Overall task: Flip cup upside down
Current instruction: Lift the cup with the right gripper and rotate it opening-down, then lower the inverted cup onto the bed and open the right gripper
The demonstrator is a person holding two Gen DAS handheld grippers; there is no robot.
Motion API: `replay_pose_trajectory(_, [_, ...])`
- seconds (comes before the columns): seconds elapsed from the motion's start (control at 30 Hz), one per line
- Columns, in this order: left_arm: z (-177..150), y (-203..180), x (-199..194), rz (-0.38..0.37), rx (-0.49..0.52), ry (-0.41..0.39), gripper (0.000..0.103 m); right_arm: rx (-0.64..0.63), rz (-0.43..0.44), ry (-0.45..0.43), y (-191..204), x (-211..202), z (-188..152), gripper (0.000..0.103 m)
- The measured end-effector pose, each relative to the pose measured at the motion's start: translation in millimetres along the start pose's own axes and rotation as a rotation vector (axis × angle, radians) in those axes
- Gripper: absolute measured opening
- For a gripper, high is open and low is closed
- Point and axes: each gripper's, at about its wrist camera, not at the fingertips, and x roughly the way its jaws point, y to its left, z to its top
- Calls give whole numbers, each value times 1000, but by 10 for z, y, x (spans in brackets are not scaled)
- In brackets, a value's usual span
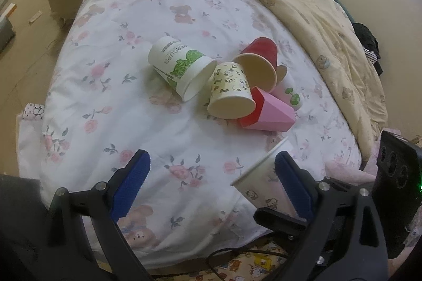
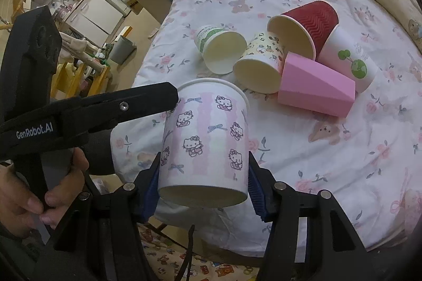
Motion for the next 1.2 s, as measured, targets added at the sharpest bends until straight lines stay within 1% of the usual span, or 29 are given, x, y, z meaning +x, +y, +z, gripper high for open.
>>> replay_pose_trajectory(0.23, [-11, 16, 19, 33, 3, 3, 94, 4, 6, -22, -2, -107, -32, 58])
replay_pose_trajectory(0.3, [-14, 14, 36, 22, 2, 18, 94, 4, -10, -17, -16, -98, -27, 58])
replay_pose_trajectory(0.37, [-6, 13, 18, 29, 4, 17, 94, 9, -20, -11, -31, -108, -27, 58])
replay_pose_trajectory(0.4, [3, 25, -14, 35, 2, 8, 94, 8, -34, -6, -40, -119, -18, 58])
replay_pose_trajectory(0.47, [19, 67, -99, 75, 3, -25, 94, -9, -72, 12, -45, -137, 20, 58])
replay_pose_trajectory(0.57, [16, 192, -228, 183, 4, -72, 94, -34, -103, 88, -75, -104, 137, 58])
replay_pose_trajectory(0.6, [15, 222, -244, 196, -2, -74, 94, -52, -120, 128, -66, -71, 202, 58])
replay_pose_trajectory(0.7, [4, 349, -265, 210, -32, -67, 94, -86, -152, 215, -40, 49, 350, 58])
replay_pose_trajectory(0.83, [-4, 410, -258, 252, -26, -55, 94, -128, -183, 316, -1, 294, 547, 59])
replay_pose_trajectory(0.87, [-4, 426, -254, 264, -25, -52, 95, -131, -192, 341, -9, 372, 578, 59])
replay_pose_trajectory(0.9, [-3, 431, -246, 269, -25, -48, 100, -130, -198, 359, -18, 432, 593, 59])
replay_pose_trajectory(0.97, [3, 462, -242, 261, -40, -41, 103, -128, -207, 408, -44, 593, 614, 59])
replay_pose_trajectory(1.03, [8, 482, -248, 258, -46, -38, 103, -129, -226, 445, -77, 728, 611, 59])
replay_pose_trajectory(1.1, [9, 487, -241, 275, -44, -33, 103, -129, -261, 477, -117, 856, 621, 59])
replay_pose_trajectory(1.2, [5, 512, -204, 274, -53, -16, 103, -112, -277, 494, -166, 956, 633, 59])
